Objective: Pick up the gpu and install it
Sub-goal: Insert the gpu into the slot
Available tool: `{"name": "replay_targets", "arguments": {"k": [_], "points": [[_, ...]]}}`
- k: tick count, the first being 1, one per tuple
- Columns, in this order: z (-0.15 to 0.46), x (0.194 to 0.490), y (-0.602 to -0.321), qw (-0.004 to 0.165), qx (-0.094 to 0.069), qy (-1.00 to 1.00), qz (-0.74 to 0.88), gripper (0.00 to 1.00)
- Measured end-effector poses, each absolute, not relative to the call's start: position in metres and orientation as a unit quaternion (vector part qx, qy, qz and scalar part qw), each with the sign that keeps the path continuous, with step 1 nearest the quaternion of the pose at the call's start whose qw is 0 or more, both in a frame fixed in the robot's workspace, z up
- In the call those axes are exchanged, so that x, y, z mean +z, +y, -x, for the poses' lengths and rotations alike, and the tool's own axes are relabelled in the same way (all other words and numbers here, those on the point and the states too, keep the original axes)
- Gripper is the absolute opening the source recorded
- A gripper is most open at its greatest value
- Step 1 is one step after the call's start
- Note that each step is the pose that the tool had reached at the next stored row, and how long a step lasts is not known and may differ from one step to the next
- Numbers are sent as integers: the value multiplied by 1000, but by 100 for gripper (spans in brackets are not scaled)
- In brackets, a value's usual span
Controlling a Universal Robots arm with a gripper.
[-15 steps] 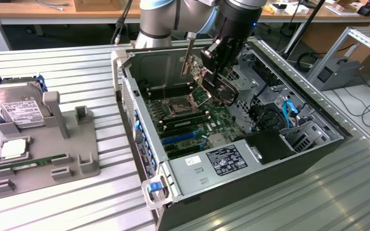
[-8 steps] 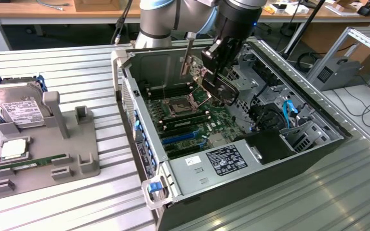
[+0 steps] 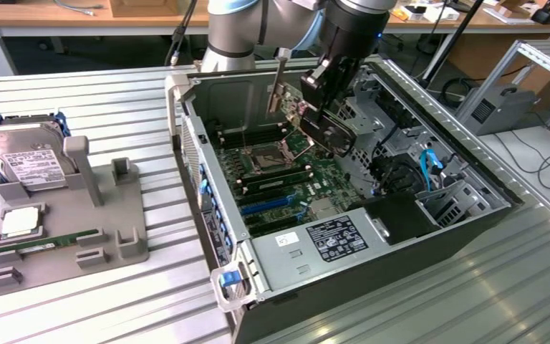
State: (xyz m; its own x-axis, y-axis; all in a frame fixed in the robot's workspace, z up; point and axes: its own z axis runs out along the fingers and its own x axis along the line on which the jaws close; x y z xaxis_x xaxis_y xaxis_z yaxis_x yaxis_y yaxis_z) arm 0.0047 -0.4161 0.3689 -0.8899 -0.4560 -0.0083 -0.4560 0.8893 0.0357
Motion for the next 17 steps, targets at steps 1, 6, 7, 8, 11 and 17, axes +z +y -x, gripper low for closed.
{"name": "replay_targets", "arguments": {"k": [1, 6, 7, 8, 11, 17], "points": [[-5, 369, -416, 0, -18, -971, -237, 27], [-5, 369, -416, 0, -18, -968, -250, 27], [-5, 369, -416, 0, -18, -967, -252, 27], [-5, 369, -416, 1, -18, -967, -255, 27], [-5, 369, -416, 1, -18, -965, -263, 27], [-5, 369, -416, 1, -18, -958, -285, 27]]}}
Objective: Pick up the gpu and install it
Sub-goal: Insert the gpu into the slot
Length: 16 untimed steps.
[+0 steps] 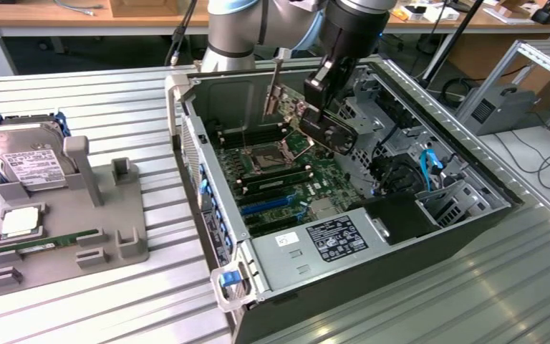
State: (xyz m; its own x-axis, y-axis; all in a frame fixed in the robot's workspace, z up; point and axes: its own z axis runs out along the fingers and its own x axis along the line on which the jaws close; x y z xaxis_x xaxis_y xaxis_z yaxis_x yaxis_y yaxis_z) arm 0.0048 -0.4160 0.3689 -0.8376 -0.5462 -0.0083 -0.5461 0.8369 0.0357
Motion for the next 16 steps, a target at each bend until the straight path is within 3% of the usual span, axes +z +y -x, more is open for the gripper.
{"name": "replay_targets", "arguments": {"k": [16], "points": [[-5, 369, -416, 2, -18, -948, -318, 27]]}}
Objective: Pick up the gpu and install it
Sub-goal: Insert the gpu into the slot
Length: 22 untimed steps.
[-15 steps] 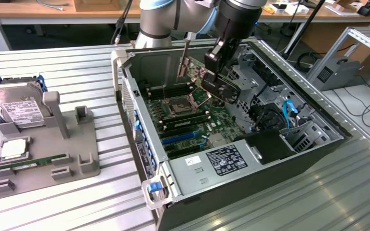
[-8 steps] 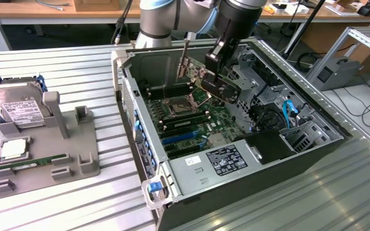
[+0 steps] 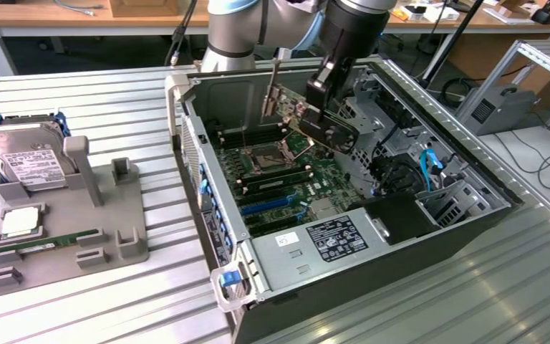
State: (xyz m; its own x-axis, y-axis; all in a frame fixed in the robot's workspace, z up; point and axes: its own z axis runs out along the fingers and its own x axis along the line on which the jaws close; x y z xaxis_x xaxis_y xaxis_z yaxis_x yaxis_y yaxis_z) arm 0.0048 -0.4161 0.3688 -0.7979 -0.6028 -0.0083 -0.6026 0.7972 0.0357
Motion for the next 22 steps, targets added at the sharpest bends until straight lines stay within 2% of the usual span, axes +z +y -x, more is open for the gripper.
{"name": "replay_targets", "arguments": {"k": [22], "points": [[-5, 369, -416, 3, -18, -929, -369, 27]]}}
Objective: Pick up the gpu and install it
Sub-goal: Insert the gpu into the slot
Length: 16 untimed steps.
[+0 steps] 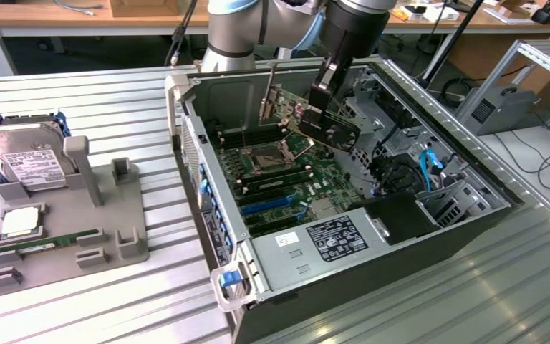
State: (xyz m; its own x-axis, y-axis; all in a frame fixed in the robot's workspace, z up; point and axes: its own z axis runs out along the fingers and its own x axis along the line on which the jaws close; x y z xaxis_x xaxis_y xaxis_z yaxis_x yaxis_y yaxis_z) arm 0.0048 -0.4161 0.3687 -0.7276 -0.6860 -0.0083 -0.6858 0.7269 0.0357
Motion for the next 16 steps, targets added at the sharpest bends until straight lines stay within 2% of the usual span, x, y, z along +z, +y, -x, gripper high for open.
{"name": "replay_targets", "arguments": {"k": [16], "points": [[-5, 369, -416, 3, -18, -913, -407, 27]]}}
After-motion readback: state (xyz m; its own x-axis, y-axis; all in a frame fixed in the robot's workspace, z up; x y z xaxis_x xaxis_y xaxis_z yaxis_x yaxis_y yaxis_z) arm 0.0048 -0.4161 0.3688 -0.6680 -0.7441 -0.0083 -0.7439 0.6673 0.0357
